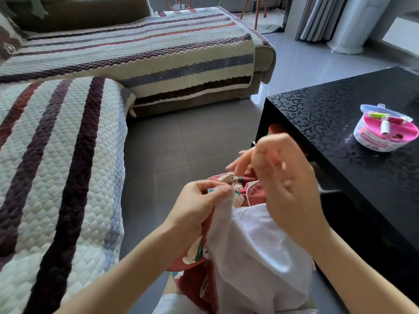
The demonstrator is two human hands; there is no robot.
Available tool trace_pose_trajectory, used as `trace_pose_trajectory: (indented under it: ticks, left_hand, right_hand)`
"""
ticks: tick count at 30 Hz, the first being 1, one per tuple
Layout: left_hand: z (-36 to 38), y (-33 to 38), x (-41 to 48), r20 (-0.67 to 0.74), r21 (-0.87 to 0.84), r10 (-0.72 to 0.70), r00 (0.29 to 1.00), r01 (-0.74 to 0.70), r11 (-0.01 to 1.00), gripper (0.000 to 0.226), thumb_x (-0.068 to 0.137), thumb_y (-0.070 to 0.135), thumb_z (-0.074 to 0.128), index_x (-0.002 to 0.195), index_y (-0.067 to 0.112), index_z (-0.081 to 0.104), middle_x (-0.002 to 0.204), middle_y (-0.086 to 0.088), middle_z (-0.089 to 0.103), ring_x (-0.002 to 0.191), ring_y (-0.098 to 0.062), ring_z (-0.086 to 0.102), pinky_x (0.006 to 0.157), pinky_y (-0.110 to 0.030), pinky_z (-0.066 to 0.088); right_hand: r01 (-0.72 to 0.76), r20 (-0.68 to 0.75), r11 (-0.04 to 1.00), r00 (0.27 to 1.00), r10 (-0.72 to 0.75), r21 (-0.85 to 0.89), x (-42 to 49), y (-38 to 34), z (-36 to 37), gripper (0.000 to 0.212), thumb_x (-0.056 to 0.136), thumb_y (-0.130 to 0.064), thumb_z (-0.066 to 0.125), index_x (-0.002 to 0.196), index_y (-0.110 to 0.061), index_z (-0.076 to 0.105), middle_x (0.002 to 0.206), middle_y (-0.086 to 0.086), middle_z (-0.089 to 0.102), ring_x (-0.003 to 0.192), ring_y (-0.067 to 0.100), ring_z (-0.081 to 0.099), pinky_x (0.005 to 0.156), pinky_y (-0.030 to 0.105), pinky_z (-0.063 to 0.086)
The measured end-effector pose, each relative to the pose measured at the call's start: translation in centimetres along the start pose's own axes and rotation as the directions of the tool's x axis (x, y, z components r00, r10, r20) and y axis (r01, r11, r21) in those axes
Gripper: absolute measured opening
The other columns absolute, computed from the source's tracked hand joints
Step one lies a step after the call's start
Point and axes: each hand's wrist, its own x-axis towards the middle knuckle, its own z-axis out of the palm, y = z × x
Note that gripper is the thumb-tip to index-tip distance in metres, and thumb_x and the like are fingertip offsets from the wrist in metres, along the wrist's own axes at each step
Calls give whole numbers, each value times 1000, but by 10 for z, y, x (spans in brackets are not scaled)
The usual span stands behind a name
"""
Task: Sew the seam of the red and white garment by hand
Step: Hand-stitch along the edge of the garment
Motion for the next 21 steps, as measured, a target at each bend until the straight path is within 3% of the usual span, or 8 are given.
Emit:
trace_pose_trajectory:
  ticks: [4,8,10,13,15,18,21]
  left_hand:
    - [-9,4,2,53,-95,-85,995,90,991,21,81,6,70,62,13,75,63,-5,68,53,-9,62,51,-18,49]
    - [-24,10,10,68,-125,-97,993,105,987,11,69,10,75,59,16,76,62,-1,70,59,-10,64,56,-16,52]
    - [-31,15,14,81,-106,-93,992,101,989,3,60,17,76,63,15,77,63,-1,70,63,-11,62,62,-21,52]
    - [-39,21,22,81,-63,-142,986,148,987,8,79,11,68,72,8,69,58,-3,64,43,-6,56,46,-14,44]
    - [-44,28,26,91,-22,-180,979,182,983,10,80,14,66,72,8,64,66,-6,62,45,-8,55,45,-16,42]
    - [-52,41,31,167,-61,-229,959,242,968,13,62,22,67,71,14,61,73,-4,58,67,-13,51,63,-26,37]
    - [-60,60,36,230,-119,-211,950,243,963,9,59,20,65,67,17,62,76,0,58,73,-12,52,79,-30,41]
  right_hand:
    - [-298,17,861,947,319,413,12,-1,-15,9,93,-19,51,88,-13,47,62,5,58,56,25,62,61,35,55]
    - [-356,56,715,912,407,601,22,2,-35,3,87,-13,48,84,-12,48,56,5,45,45,18,43,46,24,41]
    - [-355,61,710,913,404,608,28,4,-45,5,84,-16,54,83,-14,50,55,3,41,44,14,36,44,19,33]
    - [-345,46,742,919,392,575,37,5,-57,13,79,-20,59,83,-14,48,54,0,38,43,12,30,44,15,26]
    - [-348,2,774,913,409,529,42,6,-64,10,81,-17,55,83,-13,45,52,0,35,43,11,25,43,16,20]
    - [-388,-69,828,890,451,404,45,15,-68,8,86,-15,53,79,-17,49,52,-1,35,44,11,22,44,21,14]
    - [-445,-121,857,865,487,261,45,27,-65,23,97,-3,46,77,-15,47,49,-5,35,42,8,24,39,18,18]
